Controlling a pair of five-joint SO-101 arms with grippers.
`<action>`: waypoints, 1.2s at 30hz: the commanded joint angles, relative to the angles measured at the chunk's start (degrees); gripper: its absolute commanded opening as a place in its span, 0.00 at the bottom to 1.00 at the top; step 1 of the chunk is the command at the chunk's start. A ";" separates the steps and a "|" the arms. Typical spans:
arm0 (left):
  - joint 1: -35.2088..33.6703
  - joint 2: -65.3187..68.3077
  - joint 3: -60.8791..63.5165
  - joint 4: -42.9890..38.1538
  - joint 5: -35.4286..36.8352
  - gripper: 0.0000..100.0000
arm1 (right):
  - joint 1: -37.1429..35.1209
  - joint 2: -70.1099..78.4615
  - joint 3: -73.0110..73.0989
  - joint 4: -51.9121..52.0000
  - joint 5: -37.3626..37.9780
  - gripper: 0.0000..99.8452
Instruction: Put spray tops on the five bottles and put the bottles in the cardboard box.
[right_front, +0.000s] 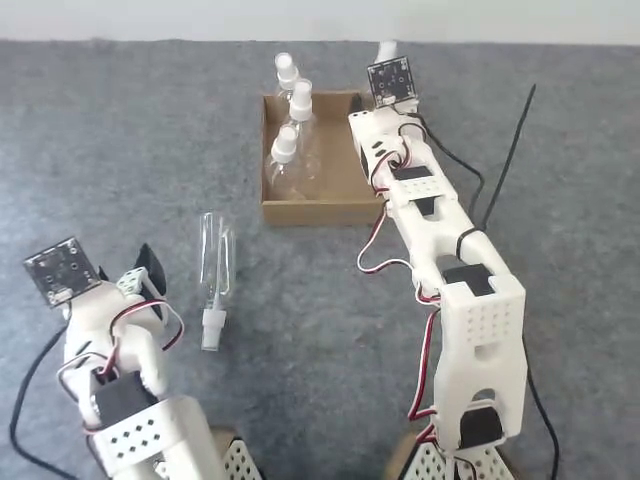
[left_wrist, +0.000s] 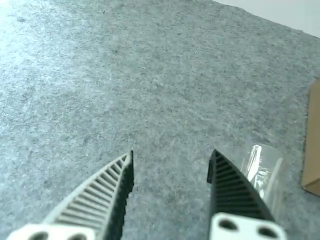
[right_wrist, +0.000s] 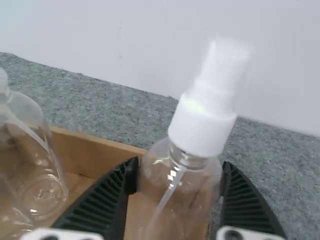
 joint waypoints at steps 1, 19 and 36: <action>-0.18 -0.88 -0.22 -1.58 -0.09 0.23 | 1.45 -6.55 1.32 0.84 0.35 0.26; 0.00 -0.88 -0.22 -1.67 -0.09 0.23 | 1.27 -12.18 6.07 1.01 0.35 0.26; 0.00 -0.88 -0.22 -1.67 -0.09 0.23 | -0.22 -12.00 5.98 2.33 13.71 0.15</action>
